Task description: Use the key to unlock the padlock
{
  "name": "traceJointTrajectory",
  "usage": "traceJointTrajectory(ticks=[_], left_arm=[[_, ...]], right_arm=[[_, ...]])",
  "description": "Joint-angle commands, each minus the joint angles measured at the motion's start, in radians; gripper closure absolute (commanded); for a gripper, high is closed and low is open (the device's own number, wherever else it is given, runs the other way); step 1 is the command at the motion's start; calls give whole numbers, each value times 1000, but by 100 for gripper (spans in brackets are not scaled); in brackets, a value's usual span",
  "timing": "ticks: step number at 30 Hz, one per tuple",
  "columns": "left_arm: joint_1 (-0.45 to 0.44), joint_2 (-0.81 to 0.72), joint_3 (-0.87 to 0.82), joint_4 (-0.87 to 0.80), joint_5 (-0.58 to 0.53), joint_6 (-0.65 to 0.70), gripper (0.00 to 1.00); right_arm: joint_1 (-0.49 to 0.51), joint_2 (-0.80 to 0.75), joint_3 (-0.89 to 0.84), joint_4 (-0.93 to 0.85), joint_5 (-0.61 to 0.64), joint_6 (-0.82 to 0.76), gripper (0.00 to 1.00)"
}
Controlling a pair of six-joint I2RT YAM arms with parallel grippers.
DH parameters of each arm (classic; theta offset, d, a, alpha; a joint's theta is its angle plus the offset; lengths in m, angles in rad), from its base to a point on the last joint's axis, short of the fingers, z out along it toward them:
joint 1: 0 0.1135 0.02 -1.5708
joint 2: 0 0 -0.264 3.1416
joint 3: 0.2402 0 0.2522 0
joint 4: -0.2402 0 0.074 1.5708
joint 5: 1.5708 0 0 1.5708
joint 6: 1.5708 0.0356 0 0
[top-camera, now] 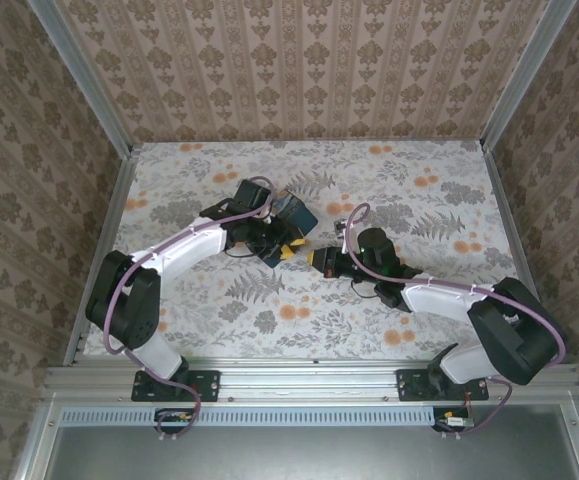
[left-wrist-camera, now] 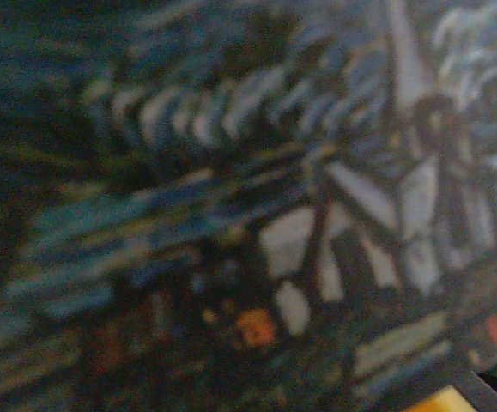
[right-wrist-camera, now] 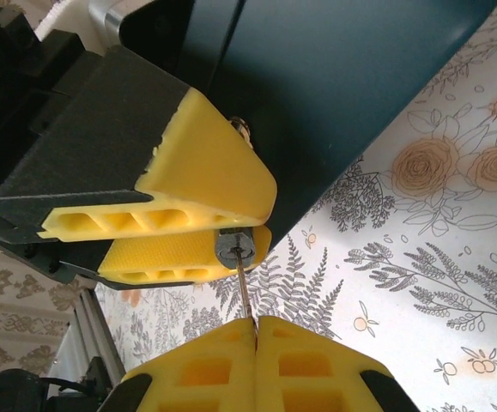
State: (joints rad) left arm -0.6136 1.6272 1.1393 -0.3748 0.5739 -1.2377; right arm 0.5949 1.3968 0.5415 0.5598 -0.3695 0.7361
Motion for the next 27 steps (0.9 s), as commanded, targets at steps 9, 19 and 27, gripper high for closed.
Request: traceJointTrajectory(ticks=[9, 19, 27], left_arm=[[-18, -33, 29, -33, 61, 17, 92], [-17, -51, -8, 43, 60, -47, 92], [-31, -40, 32, -34, 90, 38, 93]], right_arm=[[16, -19, 27, 37, 23, -38, 100], [43, 44, 28, 133, -3, 5, 100], [43, 50, 30, 180, 23, 4, 100]])
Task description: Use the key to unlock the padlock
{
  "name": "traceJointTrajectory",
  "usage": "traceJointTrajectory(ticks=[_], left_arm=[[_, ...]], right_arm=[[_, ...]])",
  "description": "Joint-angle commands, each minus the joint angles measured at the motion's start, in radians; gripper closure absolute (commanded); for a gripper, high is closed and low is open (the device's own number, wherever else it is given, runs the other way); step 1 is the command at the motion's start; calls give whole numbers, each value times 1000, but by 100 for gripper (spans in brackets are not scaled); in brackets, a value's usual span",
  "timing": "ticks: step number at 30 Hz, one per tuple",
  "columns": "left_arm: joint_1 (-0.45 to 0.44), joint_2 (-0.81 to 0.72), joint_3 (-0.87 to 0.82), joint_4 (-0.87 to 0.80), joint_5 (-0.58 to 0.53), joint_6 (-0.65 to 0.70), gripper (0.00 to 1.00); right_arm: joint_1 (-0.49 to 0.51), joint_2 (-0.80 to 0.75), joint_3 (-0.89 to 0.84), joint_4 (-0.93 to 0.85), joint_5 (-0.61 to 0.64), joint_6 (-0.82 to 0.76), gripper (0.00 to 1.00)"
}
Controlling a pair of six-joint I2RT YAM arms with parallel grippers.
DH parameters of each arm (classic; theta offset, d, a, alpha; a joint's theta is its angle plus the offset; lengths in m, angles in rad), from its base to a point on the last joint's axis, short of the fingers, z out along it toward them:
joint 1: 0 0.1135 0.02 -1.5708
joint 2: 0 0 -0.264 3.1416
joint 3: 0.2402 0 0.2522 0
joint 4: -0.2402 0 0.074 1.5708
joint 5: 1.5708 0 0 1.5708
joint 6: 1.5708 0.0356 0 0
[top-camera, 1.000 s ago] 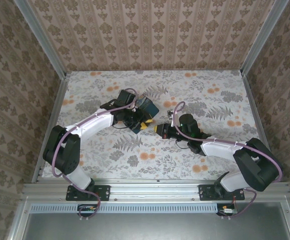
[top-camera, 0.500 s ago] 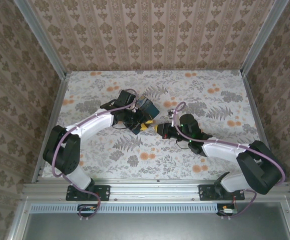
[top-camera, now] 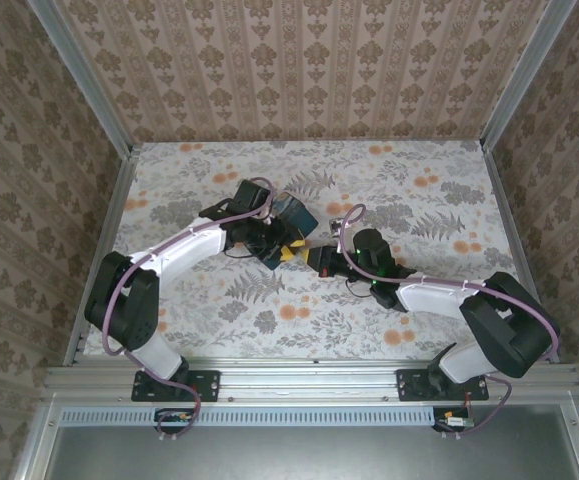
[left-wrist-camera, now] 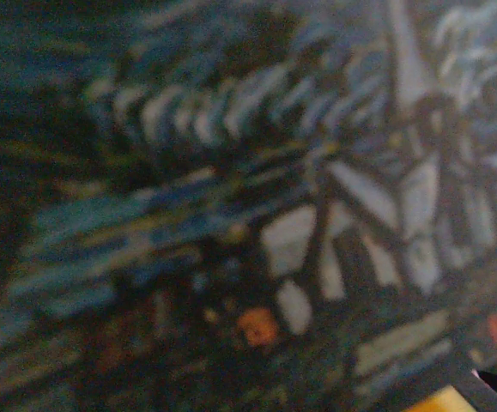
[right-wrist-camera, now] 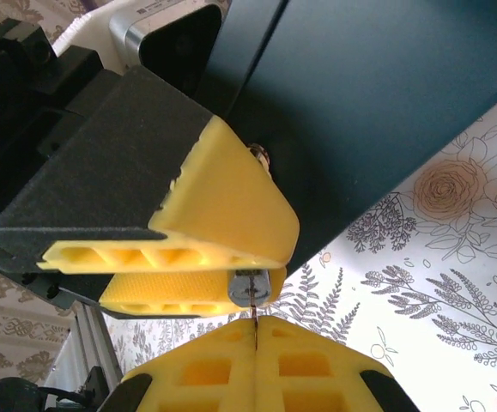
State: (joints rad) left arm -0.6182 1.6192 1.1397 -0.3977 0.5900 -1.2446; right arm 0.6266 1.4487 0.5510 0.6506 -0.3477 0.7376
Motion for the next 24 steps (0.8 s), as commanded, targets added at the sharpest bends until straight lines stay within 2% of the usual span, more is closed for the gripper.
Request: traceJointTrajectory(ticks=[1, 9, 11, 13, 19, 21, 24], left_arm=[[-28, -32, 26, -7, 78, 39, 93], [-68, -18, -13, 157, 127, -92, 95], [-51, -37, -24, 156, 108, -97, 94], [-17, -63, -24, 92, 70, -61, 95], [68, -103, -61, 30, 27, -26, 95], [74, -105, -59, 24, 31, -26, 94], [72, -105, -58, 17, 37, -37, 94]], right_arm=[[11, -5, 26, 91, 3, 0, 100], [13, 55, 89, 155, -24, 11, 100], [13, 45, 83, 142, -25, 12, 95], [9, 3, 67, 71, -14, -20, 84], [-23, -197, 32, -287, 66, -240, 61], [-44, -249, 33, -388, 87, -304, 57], [-55, -315, 39, -456, 71, -430, 58]])
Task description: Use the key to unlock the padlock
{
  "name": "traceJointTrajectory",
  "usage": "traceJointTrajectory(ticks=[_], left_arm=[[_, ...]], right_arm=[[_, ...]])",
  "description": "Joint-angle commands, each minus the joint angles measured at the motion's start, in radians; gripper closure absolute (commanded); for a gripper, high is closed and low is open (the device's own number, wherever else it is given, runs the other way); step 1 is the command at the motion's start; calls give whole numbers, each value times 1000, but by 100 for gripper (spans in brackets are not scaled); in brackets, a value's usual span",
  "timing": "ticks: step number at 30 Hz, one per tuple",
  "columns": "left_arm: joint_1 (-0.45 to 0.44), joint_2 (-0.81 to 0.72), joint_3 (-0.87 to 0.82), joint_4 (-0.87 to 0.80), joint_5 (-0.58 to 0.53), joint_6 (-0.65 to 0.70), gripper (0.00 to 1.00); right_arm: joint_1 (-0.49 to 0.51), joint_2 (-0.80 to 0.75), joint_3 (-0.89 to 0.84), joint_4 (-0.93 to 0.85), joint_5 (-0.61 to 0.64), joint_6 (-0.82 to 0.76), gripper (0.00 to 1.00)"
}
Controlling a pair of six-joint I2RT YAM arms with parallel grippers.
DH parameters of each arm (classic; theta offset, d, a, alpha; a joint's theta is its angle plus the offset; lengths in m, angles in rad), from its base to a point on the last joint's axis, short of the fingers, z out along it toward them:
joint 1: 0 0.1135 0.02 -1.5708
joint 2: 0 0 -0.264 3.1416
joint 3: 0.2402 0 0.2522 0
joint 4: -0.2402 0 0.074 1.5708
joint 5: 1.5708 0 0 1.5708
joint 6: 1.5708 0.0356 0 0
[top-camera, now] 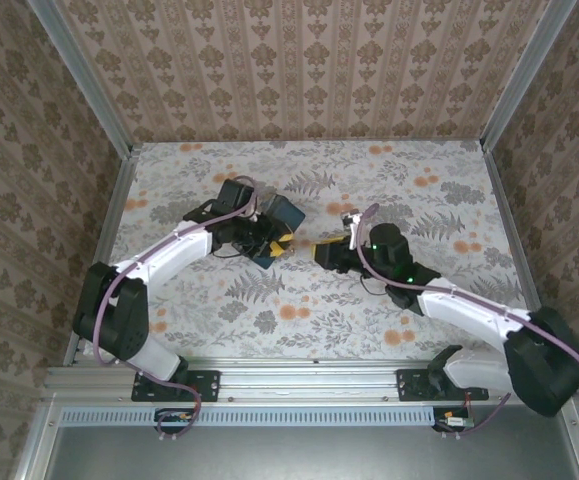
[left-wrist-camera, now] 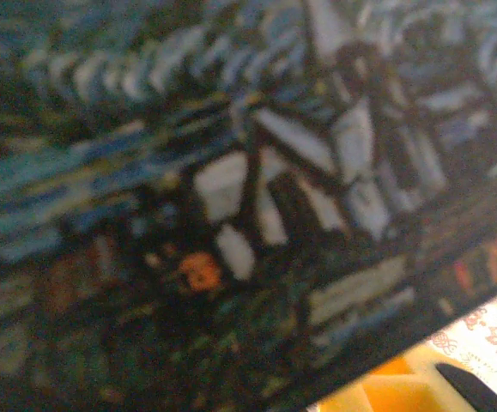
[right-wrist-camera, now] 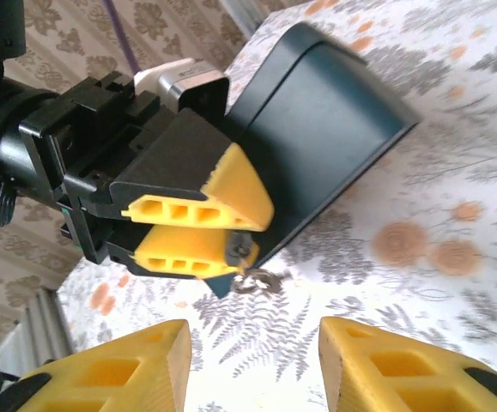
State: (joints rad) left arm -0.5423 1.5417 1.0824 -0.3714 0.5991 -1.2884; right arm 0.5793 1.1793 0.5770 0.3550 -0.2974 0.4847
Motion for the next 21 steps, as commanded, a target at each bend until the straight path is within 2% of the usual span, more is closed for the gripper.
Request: traceJointTrajectory(ticks=[1, 3, 6, 7, 8, 10, 12, 14, 17, 21], left_arm=[[-4, -28, -3, -7, 32, 3, 94], [-5, -27, -2, -8, 36, -3, 94], [-8, -23, 3, -9, 36, -4, 94], [-10, -21, 5, -8, 68, -4, 94], [-13, -17, 6, -8, 72, -5, 94], [-17, -13, 9, -8, 82, -4, 94], [-21, -8, 15, -12, 91, 1, 94], [-21, -4, 17, -12, 98, 3, 94], [-21, -5, 14, -6, 101, 1, 94], [-22, -3, 9, -1, 106, -4, 94]], right_arm=[[-2, -57, 14, -161, 6, -226, 58], [34, -67, -5, -122, 24, -392, 59], [62, -22, -131, 209, 58, -620, 62], [62, 10, -157, 307, 88, -667, 63], [62, 46, -158, 361, 113, -718, 64], [65, 109, -114, 348, 123, -819, 67], [93, 164, -79, 375, 197, -898, 68], [116, 198, -76, 456, 267, -944, 68], [133, 230, -82, 538, 306, -964, 68], [160, 238, -64, 525, 308, -981, 70]])
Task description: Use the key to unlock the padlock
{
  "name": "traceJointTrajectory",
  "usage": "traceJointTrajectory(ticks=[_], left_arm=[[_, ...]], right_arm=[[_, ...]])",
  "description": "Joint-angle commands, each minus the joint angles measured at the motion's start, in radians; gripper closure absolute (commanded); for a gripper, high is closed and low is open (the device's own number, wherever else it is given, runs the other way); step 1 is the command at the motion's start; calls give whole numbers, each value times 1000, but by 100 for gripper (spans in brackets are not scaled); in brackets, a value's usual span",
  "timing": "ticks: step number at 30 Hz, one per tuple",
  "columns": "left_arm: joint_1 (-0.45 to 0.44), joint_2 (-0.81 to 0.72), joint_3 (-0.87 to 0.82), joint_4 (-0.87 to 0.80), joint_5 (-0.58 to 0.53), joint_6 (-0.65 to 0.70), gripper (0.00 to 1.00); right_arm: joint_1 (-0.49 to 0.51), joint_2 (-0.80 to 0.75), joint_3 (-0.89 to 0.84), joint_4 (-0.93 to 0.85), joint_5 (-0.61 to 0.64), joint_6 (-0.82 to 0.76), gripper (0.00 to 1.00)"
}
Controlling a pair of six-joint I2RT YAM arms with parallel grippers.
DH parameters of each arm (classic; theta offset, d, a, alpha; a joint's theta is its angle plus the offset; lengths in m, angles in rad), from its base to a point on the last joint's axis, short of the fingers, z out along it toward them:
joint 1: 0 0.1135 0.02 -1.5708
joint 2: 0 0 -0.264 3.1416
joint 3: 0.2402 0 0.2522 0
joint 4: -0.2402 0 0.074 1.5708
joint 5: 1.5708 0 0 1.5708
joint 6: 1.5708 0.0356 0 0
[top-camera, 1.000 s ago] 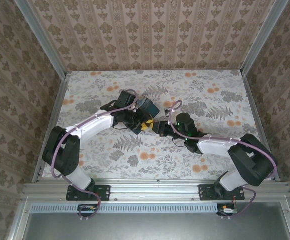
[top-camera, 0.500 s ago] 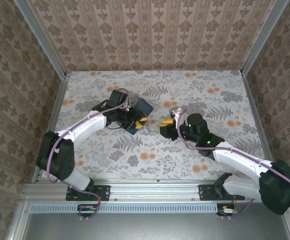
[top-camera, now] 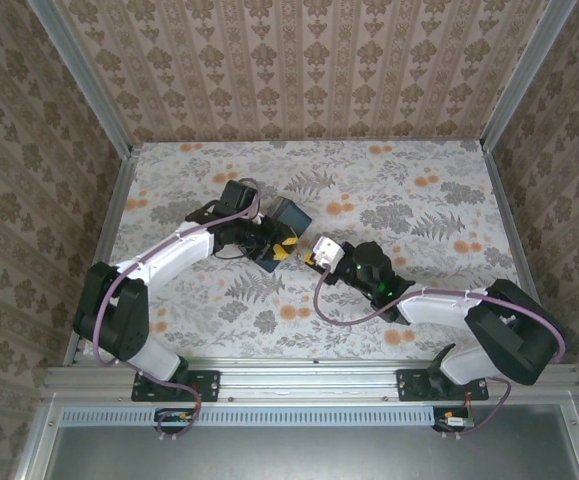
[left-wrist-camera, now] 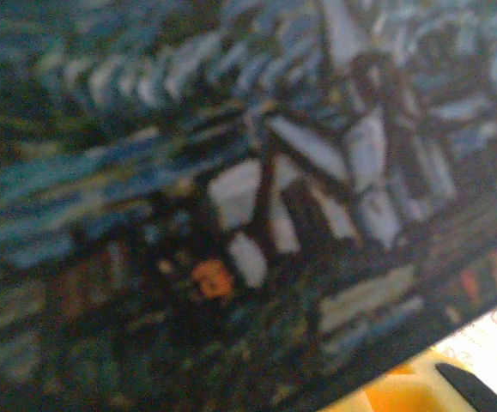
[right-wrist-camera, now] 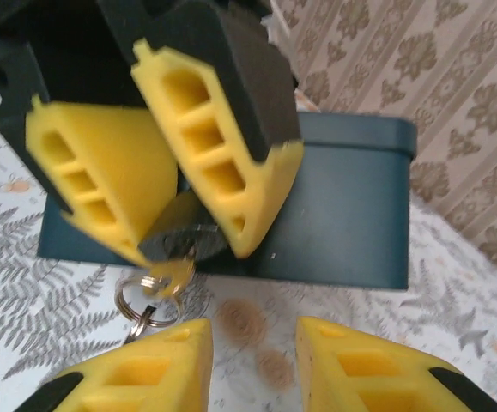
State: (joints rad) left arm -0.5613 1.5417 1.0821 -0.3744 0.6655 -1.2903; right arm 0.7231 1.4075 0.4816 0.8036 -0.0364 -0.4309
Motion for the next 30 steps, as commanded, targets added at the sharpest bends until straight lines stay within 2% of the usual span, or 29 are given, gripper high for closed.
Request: traceJointTrajectory(ticks=[1, 7, 20, 30], left_arm=[[-2, -2, 9, 3, 41, -2, 94], [-2, -9, -4, 25, 43, -11, 94], [8, -22, 2, 10, 43, -2, 94], [-2, -19, 7, 12, 36, -14, 94]], right_arm=[[20, 10, 38, 64, 46, -68, 70], [35, 19, 63, 8, 28, -73, 74], [41, -8, 61, -122, 108, -192, 69], [86, -8, 68, -51, 118, -205, 74]])
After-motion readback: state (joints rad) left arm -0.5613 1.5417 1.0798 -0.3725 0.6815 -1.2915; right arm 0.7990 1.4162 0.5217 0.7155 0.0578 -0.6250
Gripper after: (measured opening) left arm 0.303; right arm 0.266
